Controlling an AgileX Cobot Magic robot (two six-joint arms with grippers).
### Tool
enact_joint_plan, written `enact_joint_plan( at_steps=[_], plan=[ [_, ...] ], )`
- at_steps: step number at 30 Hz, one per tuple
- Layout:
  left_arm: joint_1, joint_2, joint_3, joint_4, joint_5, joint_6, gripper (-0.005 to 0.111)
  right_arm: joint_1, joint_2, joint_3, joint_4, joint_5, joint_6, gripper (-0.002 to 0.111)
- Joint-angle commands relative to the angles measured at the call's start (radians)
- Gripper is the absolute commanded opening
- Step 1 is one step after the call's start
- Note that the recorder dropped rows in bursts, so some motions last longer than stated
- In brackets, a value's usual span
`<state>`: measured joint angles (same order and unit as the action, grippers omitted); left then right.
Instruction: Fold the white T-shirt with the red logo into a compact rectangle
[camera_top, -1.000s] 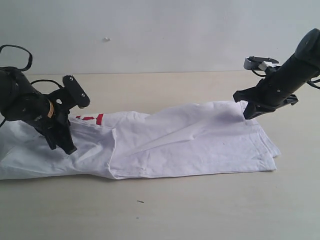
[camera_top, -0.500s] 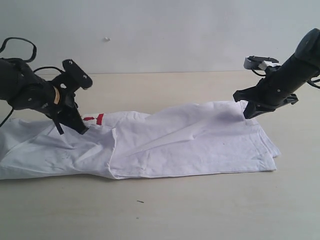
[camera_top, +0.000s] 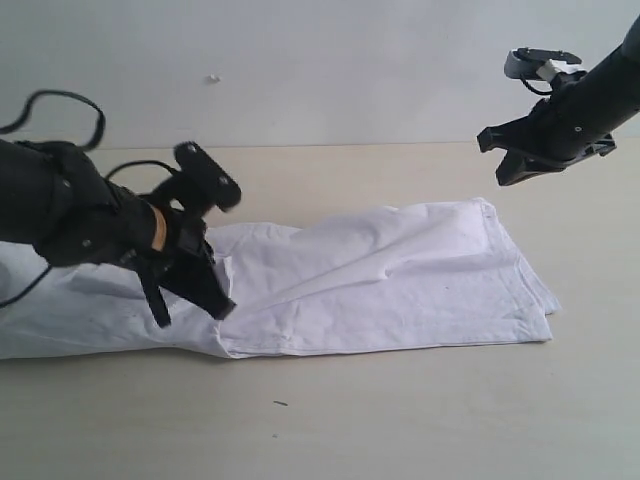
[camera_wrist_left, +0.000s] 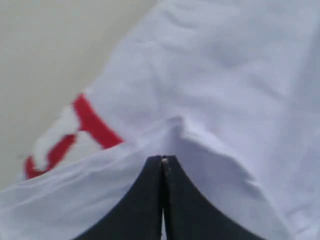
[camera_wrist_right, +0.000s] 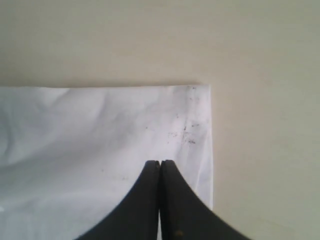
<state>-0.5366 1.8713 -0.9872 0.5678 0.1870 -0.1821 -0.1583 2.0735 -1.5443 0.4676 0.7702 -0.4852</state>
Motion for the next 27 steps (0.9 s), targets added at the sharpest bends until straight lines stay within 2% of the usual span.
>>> enact_joint_plan(
  at_steps=[1,3,8,13,17,20,23,25,27],
  plan=[
    [-0.044,0.082,0.007,-0.009,-0.079,0.015,0.000,-0.005,0.012,0.004,0.004,0.052,-0.010,0.000],
    [-0.040,0.125,-0.001,-0.011,-0.113,-0.012,0.000,-0.005,0.027,0.004,0.004,0.056,-0.010,0.000],
    [-0.031,0.171,-0.030,-0.005,-0.083,-0.012,0.000,-0.005,0.048,0.004,0.004,0.056,-0.010,0.000],
    [-0.031,0.083,-0.030,-0.002,-0.070,-0.009,0.000,-0.005,0.055,0.004,0.007,0.068,-0.010,0.000],
    [-0.004,-0.041,-0.030,-0.003,0.037,-0.009,0.000,-0.005,0.055,0.004,0.011,0.077,-0.010,0.000],
    [0.079,-0.113,-0.030,-0.024,0.172,-0.051,0.000,-0.005,0.055,0.004,0.011,0.079,-0.010,0.000],
    [0.236,-0.158,-0.030,-0.106,0.262,-0.048,0.007,-0.005,0.055,0.004,0.041,0.084,-0.010,0.000],
    [0.345,-0.173,-0.030,-0.197,0.295,0.009,0.021,-0.005,0.055,0.004,0.074,0.088,-0.034,0.000],
    [0.433,-0.177,-0.030,-0.319,0.309,0.104,0.042,-0.005,0.055,0.004,0.107,0.091,-0.059,0.000]
  ],
)
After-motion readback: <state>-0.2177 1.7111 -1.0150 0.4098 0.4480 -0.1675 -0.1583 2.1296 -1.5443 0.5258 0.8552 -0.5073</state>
